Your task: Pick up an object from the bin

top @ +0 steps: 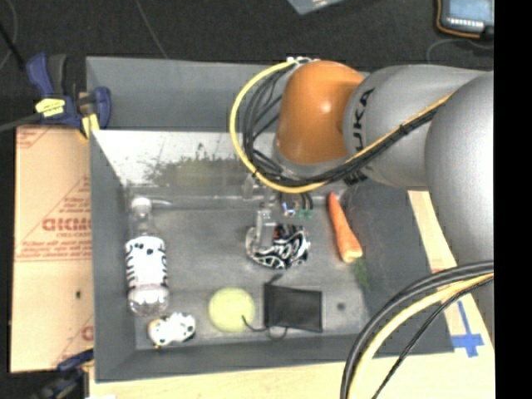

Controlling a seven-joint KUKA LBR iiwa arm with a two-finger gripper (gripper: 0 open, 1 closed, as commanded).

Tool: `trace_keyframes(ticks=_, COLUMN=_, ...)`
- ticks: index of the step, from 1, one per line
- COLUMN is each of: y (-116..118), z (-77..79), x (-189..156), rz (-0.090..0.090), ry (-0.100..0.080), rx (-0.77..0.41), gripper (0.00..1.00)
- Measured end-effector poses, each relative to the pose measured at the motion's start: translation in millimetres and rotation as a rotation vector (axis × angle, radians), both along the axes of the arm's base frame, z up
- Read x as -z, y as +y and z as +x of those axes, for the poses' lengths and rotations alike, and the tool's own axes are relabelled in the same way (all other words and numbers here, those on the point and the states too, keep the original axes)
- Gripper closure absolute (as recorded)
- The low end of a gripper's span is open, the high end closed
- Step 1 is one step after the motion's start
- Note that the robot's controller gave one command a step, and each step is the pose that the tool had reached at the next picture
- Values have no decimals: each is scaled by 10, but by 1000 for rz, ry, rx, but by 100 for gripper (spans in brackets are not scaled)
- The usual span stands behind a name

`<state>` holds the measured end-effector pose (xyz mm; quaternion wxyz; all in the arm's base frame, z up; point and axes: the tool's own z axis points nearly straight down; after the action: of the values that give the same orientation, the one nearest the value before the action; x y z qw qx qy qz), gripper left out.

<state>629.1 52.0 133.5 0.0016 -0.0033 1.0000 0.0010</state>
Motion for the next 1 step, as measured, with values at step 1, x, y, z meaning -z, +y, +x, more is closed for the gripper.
trace_keyframes(ticks=1, y=-217, z=-12, x=4, rz=-1, ry=4, rx=-45, gripper=0)
